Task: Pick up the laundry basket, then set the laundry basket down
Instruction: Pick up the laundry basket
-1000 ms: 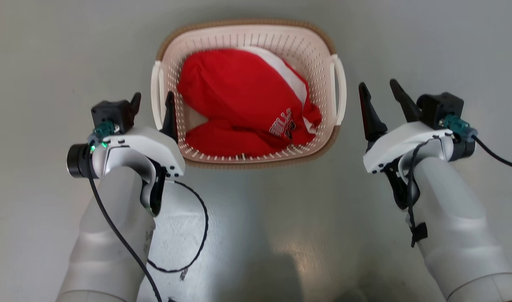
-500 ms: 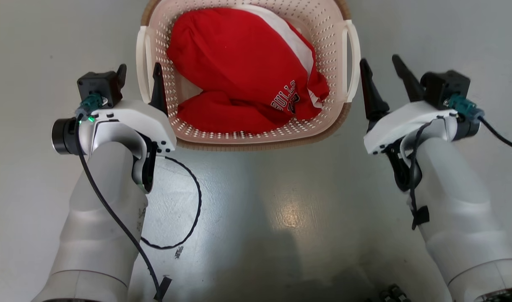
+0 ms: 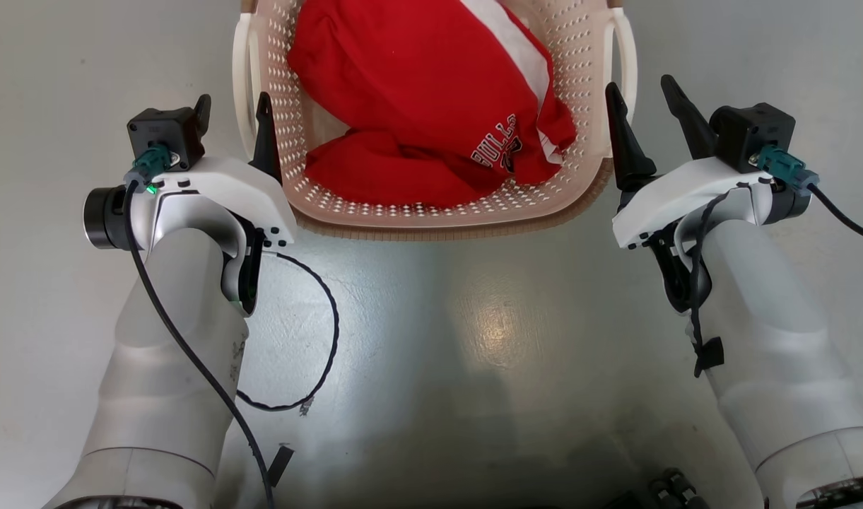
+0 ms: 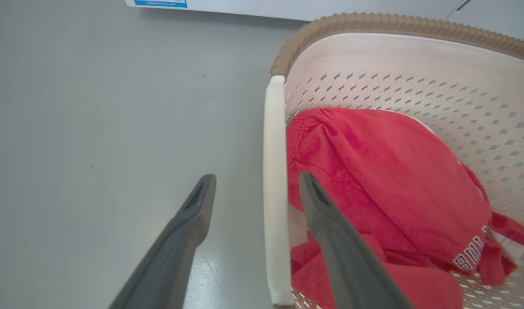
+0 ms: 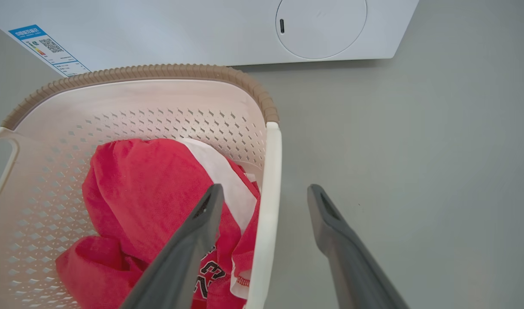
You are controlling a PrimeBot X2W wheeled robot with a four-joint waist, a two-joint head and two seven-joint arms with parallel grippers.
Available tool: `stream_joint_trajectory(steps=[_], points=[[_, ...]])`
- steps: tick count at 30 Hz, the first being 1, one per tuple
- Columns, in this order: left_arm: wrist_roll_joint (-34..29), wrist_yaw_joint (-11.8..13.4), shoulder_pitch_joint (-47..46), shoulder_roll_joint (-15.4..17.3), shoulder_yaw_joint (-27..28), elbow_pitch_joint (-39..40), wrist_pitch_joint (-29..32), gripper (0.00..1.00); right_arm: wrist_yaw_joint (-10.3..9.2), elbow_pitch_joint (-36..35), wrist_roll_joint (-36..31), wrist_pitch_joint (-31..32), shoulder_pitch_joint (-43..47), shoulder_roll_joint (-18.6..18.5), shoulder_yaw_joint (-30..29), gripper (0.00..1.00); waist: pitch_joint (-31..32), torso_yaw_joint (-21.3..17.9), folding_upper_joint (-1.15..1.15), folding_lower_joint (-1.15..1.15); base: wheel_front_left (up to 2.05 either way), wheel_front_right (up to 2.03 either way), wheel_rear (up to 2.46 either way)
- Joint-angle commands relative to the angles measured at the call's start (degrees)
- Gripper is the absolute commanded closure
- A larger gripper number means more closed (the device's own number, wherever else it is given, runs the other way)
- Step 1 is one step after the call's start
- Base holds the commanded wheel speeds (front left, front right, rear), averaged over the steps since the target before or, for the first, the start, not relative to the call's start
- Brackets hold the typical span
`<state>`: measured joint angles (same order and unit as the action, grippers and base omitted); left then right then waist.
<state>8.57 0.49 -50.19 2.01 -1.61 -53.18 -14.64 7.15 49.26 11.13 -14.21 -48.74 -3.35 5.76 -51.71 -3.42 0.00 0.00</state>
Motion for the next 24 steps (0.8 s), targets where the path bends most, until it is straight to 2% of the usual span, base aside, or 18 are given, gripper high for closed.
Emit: stream_joint_trajectory(steps=[1,24], points=[[-1.04,0.18,0.11,1.21,1.21,1.05,-0.36,0.0,0.34,-0.25,-0.19,-0.79,0.69,0.47,1.17,0.0,-0.49,0.25,0.0,0.0,0.0,0.0,0.0],[-2.6,0.07,-2.81,0.92,-0.69,-1.39,-0.36,0.0,0.34,4.63,3.94,-0.79,-2.64,0.47,4.85,0.0,-4.6,0.51,0.0,0.0,0.0,0.0,0.0]])
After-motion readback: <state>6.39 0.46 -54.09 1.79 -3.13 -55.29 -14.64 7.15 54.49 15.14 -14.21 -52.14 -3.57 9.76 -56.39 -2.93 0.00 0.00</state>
